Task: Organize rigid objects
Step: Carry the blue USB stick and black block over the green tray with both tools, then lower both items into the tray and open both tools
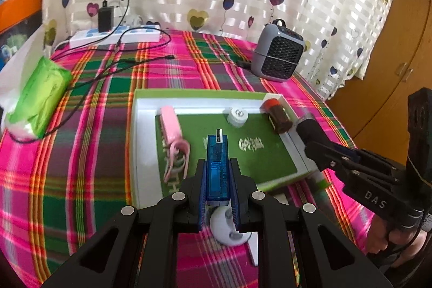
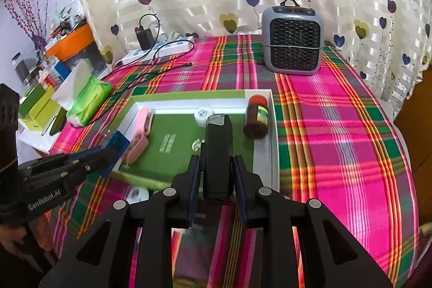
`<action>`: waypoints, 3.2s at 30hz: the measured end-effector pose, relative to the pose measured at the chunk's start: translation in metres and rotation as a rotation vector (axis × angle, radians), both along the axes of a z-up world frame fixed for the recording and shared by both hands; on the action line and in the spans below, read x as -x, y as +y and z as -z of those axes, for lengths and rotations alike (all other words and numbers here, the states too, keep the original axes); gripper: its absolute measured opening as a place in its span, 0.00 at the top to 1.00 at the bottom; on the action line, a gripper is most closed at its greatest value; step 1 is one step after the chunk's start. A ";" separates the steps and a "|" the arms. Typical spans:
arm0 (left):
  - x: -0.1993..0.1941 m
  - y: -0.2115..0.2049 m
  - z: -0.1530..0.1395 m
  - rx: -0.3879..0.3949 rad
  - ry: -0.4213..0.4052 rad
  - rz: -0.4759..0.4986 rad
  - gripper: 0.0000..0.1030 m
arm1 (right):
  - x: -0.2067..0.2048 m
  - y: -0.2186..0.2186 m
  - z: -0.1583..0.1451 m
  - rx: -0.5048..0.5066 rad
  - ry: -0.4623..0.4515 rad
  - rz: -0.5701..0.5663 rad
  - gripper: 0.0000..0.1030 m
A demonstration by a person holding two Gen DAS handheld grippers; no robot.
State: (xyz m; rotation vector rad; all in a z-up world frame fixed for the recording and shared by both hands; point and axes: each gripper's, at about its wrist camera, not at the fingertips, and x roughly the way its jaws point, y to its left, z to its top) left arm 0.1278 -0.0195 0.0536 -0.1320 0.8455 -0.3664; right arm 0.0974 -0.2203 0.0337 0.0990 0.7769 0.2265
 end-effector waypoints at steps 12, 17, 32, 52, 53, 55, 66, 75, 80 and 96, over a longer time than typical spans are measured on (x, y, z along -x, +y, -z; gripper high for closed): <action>-0.048 -0.013 0.015 -0.010 0.040 0.005 0.85 | -0.050 0.003 0.010 0.016 0.041 0.008 0.76; -0.062 -0.014 0.025 -0.020 0.061 -0.005 0.85 | -0.064 0.006 0.017 0.024 0.053 0.001 0.76; -0.078 -0.020 0.036 -0.055 0.071 -0.016 0.85 | -0.090 0.013 0.032 0.047 0.095 -0.006 0.76; -0.083 -0.021 0.045 -0.069 0.093 -0.023 0.85 | -0.101 0.017 0.040 0.068 0.111 -0.009 0.76; -0.084 -0.022 0.045 -0.069 0.096 -0.024 0.85 | -0.101 0.017 0.040 0.067 0.112 -0.008 0.76; -0.084 -0.022 0.045 -0.071 0.094 -0.023 0.85 | -0.101 0.017 0.040 0.067 0.112 -0.008 0.76; -0.084 -0.023 0.046 -0.080 0.090 -0.019 0.82 | -0.103 0.018 0.040 0.065 0.116 -0.004 0.75; -0.083 -0.023 0.044 -0.088 0.087 -0.024 0.76 | -0.102 0.018 0.041 0.071 0.115 0.000 0.75; -0.080 -0.022 0.043 -0.091 0.086 -0.030 0.74 | -0.099 0.020 0.039 0.082 0.100 0.003 0.75; -0.052 -0.020 0.026 -0.094 0.035 -0.037 0.74 | -0.077 0.024 0.025 0.099 0.036 0.011 0.65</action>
